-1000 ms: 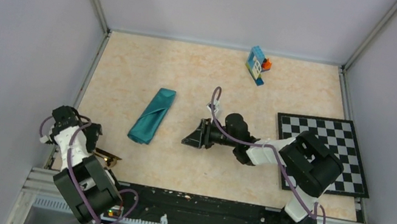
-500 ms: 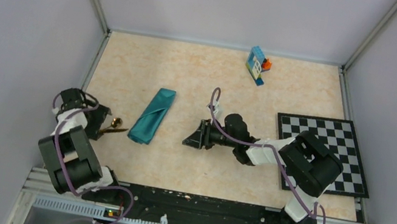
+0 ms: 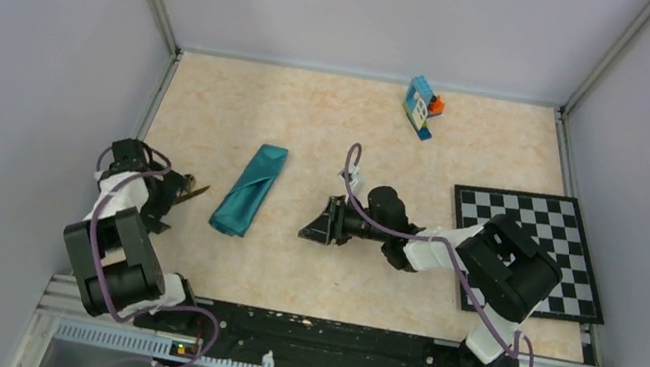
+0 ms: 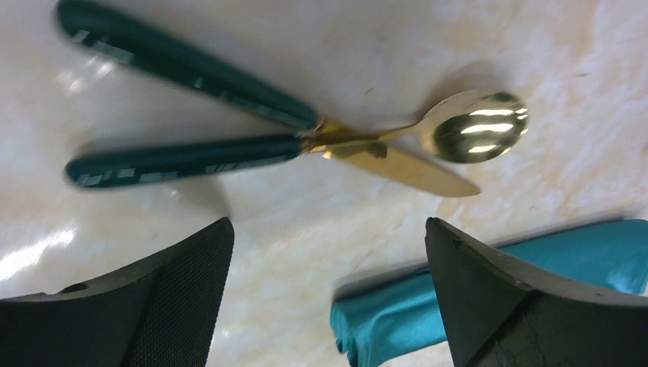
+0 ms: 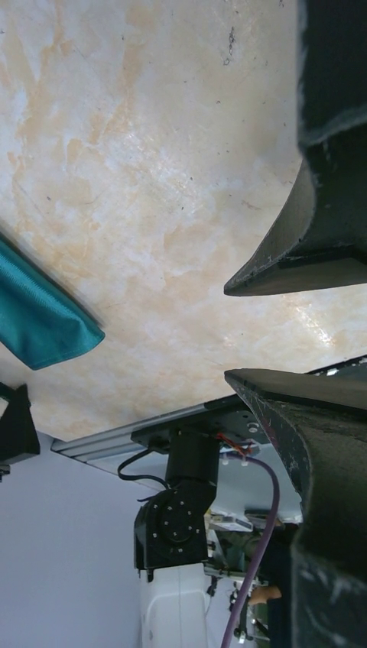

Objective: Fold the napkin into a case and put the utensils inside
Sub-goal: Move the utensils to the corner of the board, then pick up the spoon from the corner of the board.

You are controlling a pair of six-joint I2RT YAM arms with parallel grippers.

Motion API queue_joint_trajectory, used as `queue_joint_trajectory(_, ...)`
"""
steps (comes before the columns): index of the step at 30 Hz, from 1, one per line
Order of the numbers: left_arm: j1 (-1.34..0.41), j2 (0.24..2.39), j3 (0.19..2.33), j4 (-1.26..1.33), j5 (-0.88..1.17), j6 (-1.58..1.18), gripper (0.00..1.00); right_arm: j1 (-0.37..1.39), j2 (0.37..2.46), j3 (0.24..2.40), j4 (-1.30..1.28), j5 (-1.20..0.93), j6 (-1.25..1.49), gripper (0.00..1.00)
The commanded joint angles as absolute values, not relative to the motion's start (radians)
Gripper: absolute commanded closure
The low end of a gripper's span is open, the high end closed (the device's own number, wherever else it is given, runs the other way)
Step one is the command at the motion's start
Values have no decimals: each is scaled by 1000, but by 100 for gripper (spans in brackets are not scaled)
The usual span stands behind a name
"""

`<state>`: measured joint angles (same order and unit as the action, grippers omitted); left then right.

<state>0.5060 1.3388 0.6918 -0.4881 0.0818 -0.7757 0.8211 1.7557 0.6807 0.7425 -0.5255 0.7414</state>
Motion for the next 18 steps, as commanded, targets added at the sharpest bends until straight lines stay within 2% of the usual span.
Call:
queue_joint_trajectory(1,512,1238,705,-710,11,-864,1,809,1752,690,803,-543,740,60)
queue_joint_trajectory(7,552,1135,725,-835,-98,-1107,1,804,1752,687,823,-559,759,60)
queue_joint_trajectory(9,594,1138,711,-797,-76,-1131,2,802,1751,685,825,-561,762,61)
queue_joint_trajectory(14,678,1215,654,-683,90,-1195,17,797,1739,680,832,-564,767,61)
queue_joint_trajectory(18,678,1271,676,-660,70,-1225,17,789,1732,677,830,-563,763,61)
